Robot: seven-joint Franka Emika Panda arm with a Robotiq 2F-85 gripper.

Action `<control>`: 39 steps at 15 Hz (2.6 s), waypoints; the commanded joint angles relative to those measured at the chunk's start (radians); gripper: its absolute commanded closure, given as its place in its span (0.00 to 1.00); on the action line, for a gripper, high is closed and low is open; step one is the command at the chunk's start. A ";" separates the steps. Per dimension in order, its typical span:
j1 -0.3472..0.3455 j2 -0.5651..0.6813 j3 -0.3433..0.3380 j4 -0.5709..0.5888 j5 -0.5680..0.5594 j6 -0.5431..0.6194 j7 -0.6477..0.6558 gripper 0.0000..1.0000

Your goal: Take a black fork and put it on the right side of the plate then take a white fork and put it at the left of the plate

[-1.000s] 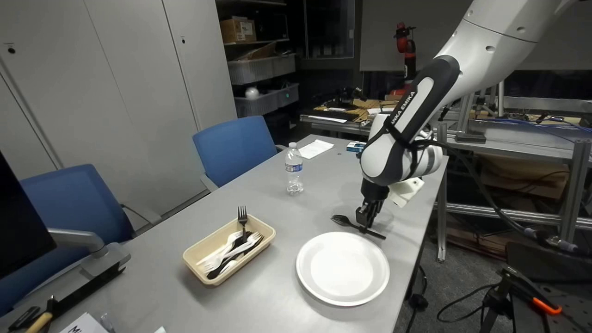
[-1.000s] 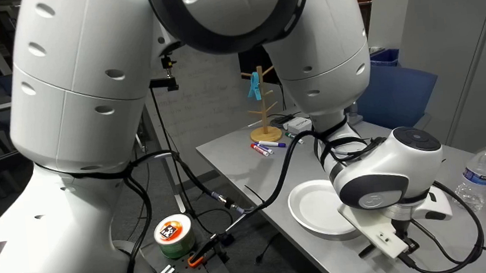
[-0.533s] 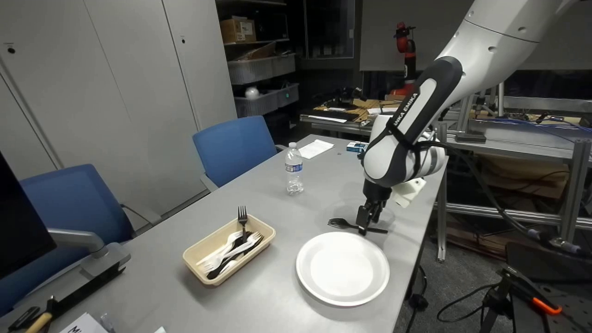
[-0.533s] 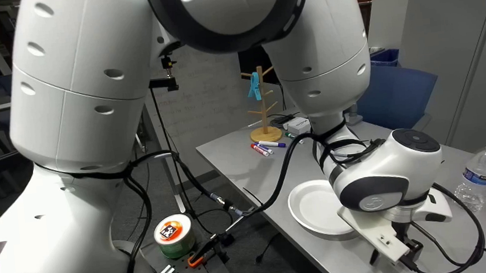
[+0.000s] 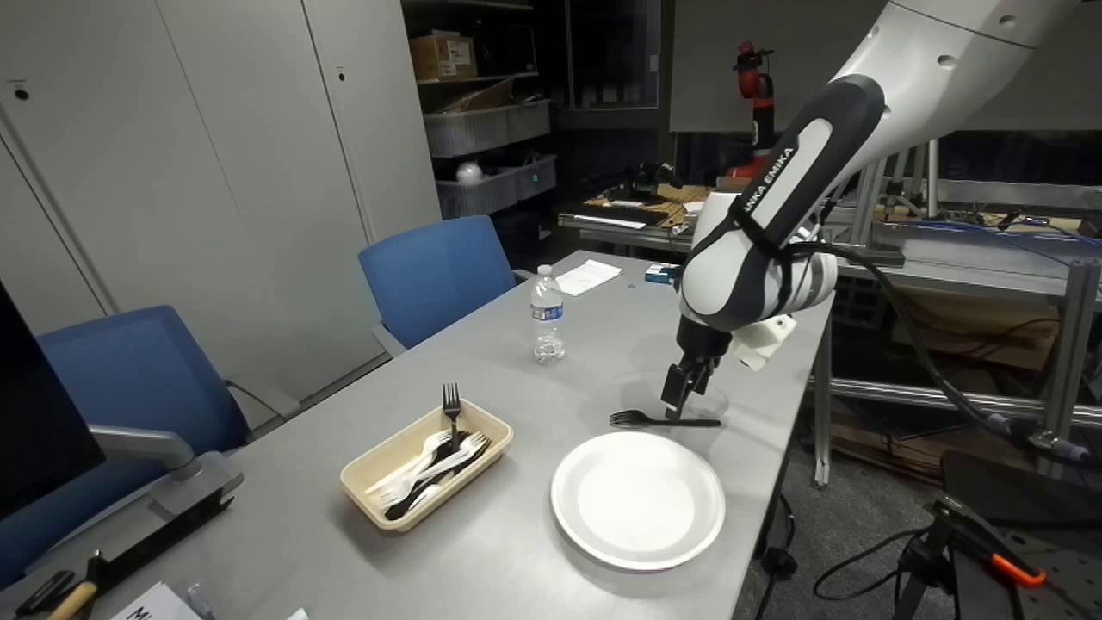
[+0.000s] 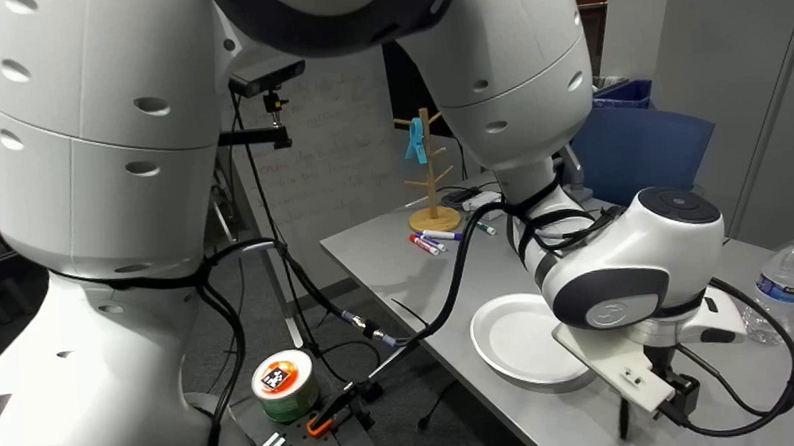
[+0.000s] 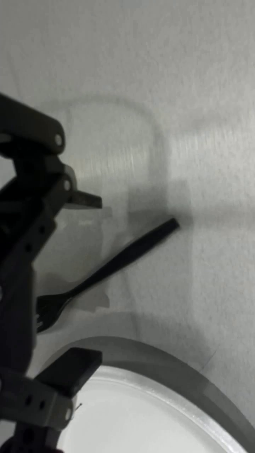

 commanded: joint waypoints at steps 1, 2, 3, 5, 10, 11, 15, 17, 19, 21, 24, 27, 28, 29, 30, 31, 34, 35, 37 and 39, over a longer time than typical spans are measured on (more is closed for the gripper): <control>0.035 -0.075 -0.019 -0.028 -0.024 -0.014 0.040 0.00; 0.043 -0.085 -0.018 -0.026 -0.026 -0.012 0.042 0.00; 0.056 -0.095 -0.019 -0.022 -0.029 -0.009 0.046 0.00; 0.083 -0.109 -0.018 -0.007 -0.037 -0.006 0.056 0.00; 0.167 -0.097 -0.019 0.059 -0.071 -0.003 0.103 0.00; 0.191 -0.097 -0.018 0.072 -0.081 -0.005 0.125 0.00; 0.262 -0.059 -0.021 0.149 -0.104 -0.007 0.203 0.00; 0.295 -0.035 -0.025 0.189 -0.116 0.001 0.242 0.00; 0.332 -0.003 -0.038 0.239 -0.134 0.010 0.287 0.00; 0.358 0.032 -0.047 0.290 -0.149 0.007 0.326 0.00; 0.395 0.092 -0.065 0.371 -0.159 0.002 0.386 0.00; 0.380 0.068 -0.044 0.338 -0.142 0.000 0.369 0.00; 0.388 0.085 -0.048 0.357 -0.146 0.000 0.380 0.00; 0.392 0.096 -0.050 0.370 -0.147 0.000 0.384 0.00; 0.394 0.103 -0.051 0.378 -0.147 0.000 0.385 0.00; 0.394 0.107 -0.052 0.382 -0.147 0.000 0.386 0.00; 0.378 0.075 -0.055 0.334 -0.145 -0.009 0.378 0.00; 0.376 0.077 -0.059 0.330 -0.148 -0.008 0.377 0.00; 0.363 0.087 -0.037 0.335 -0.142 -0.011 0.355 0.00; 0.379 0.104 -0.034 0.356 -0.155 -0.003 0.347 0.00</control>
